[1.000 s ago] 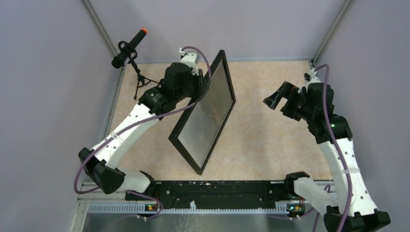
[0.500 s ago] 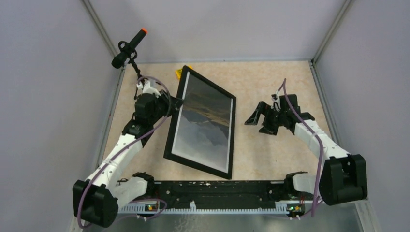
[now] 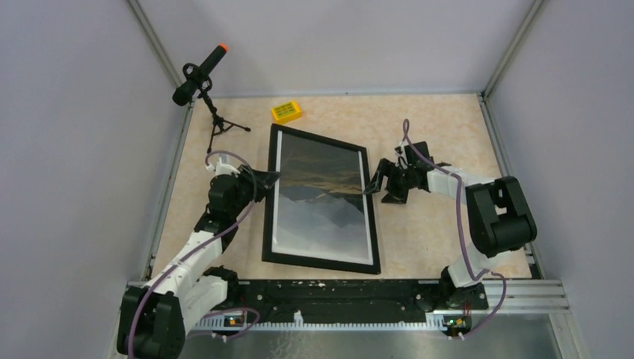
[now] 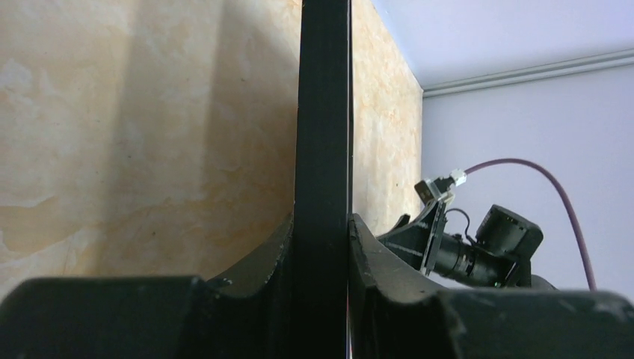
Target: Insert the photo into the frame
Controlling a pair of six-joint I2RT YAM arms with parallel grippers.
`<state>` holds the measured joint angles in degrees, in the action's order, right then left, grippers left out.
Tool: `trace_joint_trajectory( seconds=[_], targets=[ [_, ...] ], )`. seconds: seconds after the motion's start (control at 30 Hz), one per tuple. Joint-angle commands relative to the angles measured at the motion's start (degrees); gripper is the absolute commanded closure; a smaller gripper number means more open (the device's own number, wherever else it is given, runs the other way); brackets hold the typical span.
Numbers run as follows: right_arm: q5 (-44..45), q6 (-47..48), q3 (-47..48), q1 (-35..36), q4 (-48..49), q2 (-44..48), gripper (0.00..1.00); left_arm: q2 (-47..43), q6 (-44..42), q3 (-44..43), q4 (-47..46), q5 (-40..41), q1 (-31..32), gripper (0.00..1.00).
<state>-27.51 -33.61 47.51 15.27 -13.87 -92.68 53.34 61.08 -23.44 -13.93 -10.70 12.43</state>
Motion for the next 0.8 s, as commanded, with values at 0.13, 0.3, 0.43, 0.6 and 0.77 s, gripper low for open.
trace_joint_trajectory(
  seconds=[0.13, 0.3, 0.43, 0.6, 0.77],
  targets=[
    [4.2, 0.9, 5.7, 0.3, 6.1, -8.5, 0.33, 5.4, -3.4, 5.2, 2.8, -6.3, 0.1, 0.97],
    [6.1, 0.6, 7.8, 0.3, 8.8, -11.5, 0.45, 7.7, -5.3, 7.2, 0.7, -6.0, 0.1, 0.82],
    [5.8, 0.4, 11.5, 0.3, 11.2, -15.8, 0.51, 11.3, -5.9, 7.4, 0.4, -6.8, 0.1, 0.78],
    [6.8, 1.1, 17.9, 0.3, 11.8, -21.0, 0.53, 15.6, -7.1, 6.5, 1.0, -10.2, 0.2, 0.74],
    [4.5, 1.4, 23.4, 0.9, 13.4, -25.9, 0.52, 15.6, -8.1, 7.2, 3.0, -13.4, 0.6, 0.63]
  ],
)
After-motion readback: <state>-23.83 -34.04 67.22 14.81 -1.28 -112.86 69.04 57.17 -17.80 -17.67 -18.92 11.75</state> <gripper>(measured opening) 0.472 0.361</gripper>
